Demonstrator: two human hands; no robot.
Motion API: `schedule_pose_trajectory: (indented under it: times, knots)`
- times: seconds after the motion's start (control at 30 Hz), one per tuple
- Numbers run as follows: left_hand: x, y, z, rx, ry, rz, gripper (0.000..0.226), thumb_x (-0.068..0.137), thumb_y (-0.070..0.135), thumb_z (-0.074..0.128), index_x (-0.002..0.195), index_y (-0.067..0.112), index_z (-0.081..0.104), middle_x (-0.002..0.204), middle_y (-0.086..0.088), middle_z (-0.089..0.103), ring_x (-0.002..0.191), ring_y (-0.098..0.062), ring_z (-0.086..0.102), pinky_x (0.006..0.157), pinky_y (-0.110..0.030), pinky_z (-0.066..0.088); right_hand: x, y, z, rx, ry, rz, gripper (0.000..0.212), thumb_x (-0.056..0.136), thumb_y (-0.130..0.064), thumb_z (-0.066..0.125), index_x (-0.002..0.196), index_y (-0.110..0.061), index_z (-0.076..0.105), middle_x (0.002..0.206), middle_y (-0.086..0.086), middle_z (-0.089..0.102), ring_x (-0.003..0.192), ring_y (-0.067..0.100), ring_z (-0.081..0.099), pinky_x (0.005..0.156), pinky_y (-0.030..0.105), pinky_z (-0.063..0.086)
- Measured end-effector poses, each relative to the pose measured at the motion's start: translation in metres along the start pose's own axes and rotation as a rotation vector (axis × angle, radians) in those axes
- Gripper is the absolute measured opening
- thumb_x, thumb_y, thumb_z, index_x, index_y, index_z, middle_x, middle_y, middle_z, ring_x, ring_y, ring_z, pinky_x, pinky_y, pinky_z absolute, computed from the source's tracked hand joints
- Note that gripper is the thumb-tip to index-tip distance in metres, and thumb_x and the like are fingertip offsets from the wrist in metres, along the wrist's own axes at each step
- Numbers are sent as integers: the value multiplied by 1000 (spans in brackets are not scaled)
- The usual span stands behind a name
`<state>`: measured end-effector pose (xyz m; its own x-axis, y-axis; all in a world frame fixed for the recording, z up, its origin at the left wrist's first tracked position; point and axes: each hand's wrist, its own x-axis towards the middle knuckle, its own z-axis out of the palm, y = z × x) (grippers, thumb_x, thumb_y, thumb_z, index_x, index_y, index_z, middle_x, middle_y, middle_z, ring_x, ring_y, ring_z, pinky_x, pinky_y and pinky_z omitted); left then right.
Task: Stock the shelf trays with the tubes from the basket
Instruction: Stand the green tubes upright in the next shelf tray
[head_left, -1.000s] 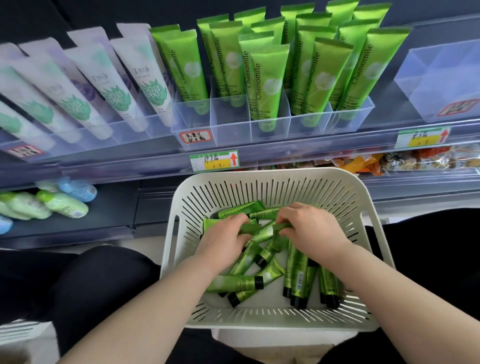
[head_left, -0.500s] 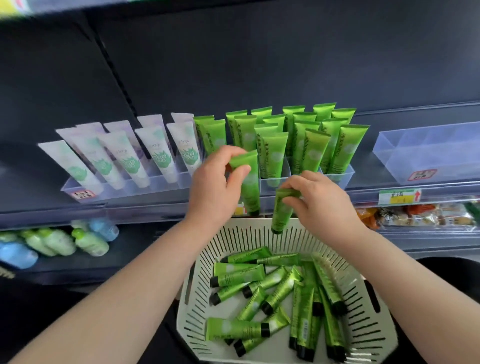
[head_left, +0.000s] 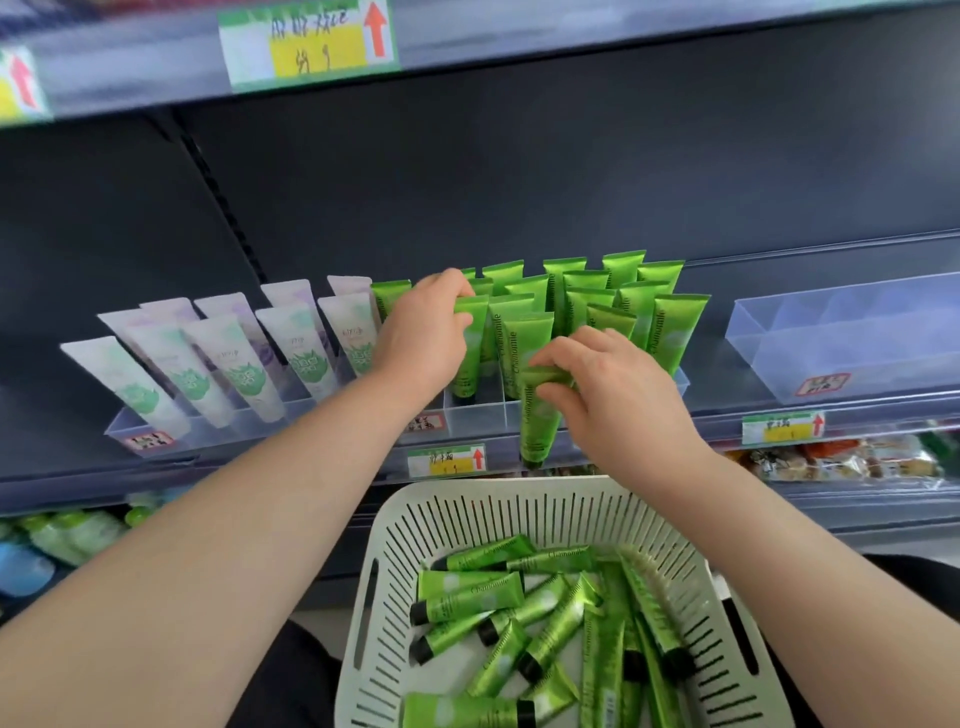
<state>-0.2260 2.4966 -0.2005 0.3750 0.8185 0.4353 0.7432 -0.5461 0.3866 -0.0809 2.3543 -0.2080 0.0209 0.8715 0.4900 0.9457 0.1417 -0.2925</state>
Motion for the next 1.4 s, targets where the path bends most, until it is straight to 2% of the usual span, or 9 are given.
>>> schedule_pose_trajectory:
  times: [0.13, 0.3, 0.43, 0.53, 0.63, 0.8, 1.07, 1.3, 1.4]
  knots:
    - [1, 1, 5, 58, -15, 27, 21, 93, 10, 60, 112, 16, 58, 112, -4, 61, 92, -21, 57, 73, -31, 40, 7, 0, -3, -14, 10, 0, 21, 90, -24, 61, 110, -22, 64, 100, -3, 61, 93, 21, 53, 73, 40, 47]
    - [0, 0, -8, 24, 31, 34, 36, 85, -8, 57, 110, 18, 59, 113, -1, 59, 98, -19, 60, 79, -37, 49, 15, -9, -6, -23, 46, -14, 21, 89, -23, 61, 110, -21, 64, 101, -2, 62, 93, 23, 53, 72, 37, 47]
    - [-6, -5, -24, 32, 107, 23, 42, 83, -11, 54, 106, 23, 61, 109, 4, 57, 97, -18, 55, 67, -31, 39, 31, -21, -9, -37, 103, -38, 20, 89, -22, 62, 108, -20, 64, 99, -1, 61, 94, 23, 52, 66, 33, 42]
    - [-16, -11, -33, 25, 138, 42, 39, 84, -9, 55, 103, 24, 63, 108, 5, 58, 98, -17, 53, 67, -28, 33, 47, -31, -9, -46, 153, -42, 20, 89, -21, 61, 108, -17, 63, 99, 2, 61, 93, 26, 51, 66, 36, 43]
    - [-28, -17, -39, -3, 125, 78, 36, 85, -8, 52, 101, 21, 64, 108, 3, 61, 100, -20, 55, 73, -34, 44, 63, -37, -2, -72, 164, -46, 19, 90, -21, 58, 108, -17, 60, 100, 3, 61, 93, 28, 50, 70, 39, 44]
    - [-44, -25, -40, -3, 79, 91, 30, 90, -4, 52, 102, 20, 66, 112, 4, 61, 104, -18, 55, 73, -29, 41, 79, -38, 23, -232, 45, -39, 23, 93, -25, 54, 114, -16, 57, 106, 4, 62, 99, 28, 50, 74, 39, 39]
    - [-56, -38, -35, 23, -7, 151, 23, 91, -1, 53, 101, 15, 67, 111, 0, 62, 105, -21, 54, 82, -42, 49, 82, -36, 47, -289, -95, -47, 28, 93, -27, 56, 120, -20, 58, 112, 5, 64, 108, 29, 48, 83, 41, 40]
    - [-71, -37, -32, 15, -3, 238, 21, 90, -4, 54, 101, 8, 68, 108, -5, 63, 104, -23, 56, 82, -36, 48, 76, -39, 41, -324, -32, -58, 35, 89, -29, 60, 123, -21, 55, 118, 5, 57, 115, 31, 43, 85, 43, 38]
    - [-85, -34, -26, -11, -16, 297, 24, 86, -10, 54, 99, 4, 68, 104, -8, 65, 101, -27, 58, 79, -42, 50, 60, -41, 39, -276, 92, -95, 35, 86, -26, 61, 120, -18, 57, 119, 5, 56, 113, 31, 44, 83, 43, 37]
